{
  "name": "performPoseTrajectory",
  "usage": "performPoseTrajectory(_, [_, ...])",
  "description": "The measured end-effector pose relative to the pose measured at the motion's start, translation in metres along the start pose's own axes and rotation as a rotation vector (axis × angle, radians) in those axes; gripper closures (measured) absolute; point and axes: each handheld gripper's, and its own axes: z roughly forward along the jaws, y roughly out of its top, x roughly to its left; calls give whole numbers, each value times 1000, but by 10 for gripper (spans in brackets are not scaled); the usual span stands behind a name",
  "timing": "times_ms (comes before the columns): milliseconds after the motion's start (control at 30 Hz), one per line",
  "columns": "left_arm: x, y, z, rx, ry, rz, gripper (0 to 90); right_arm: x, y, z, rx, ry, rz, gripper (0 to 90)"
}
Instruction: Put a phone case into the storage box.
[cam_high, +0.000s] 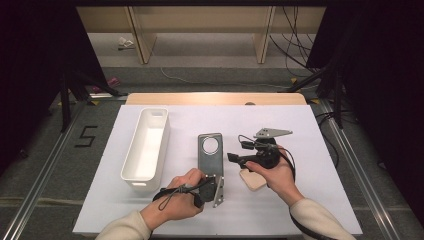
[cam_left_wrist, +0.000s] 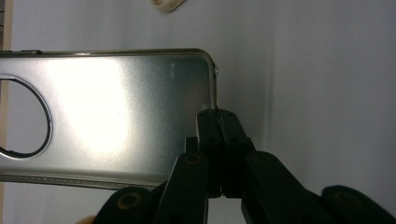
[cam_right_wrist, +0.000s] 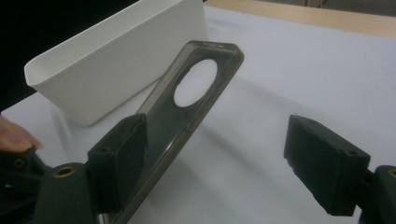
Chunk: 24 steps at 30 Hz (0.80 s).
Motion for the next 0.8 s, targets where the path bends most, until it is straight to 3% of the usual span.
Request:
performPoseTrajectory(300, [-3, 3, 0, -21, -2, 6, 889, -9, 8, 20, 7, 26, 78, 281])
performPoseTrajectory(433, [-3, 4, -1, -12, -4, 34, 889, -10, 10, 25, 12, 44, 96, 331])
performPoseTrajectory(800, [-6, 7, -2, -20, -1, 50, 889, -11, 14, 36, 36, 96, 155, 570])
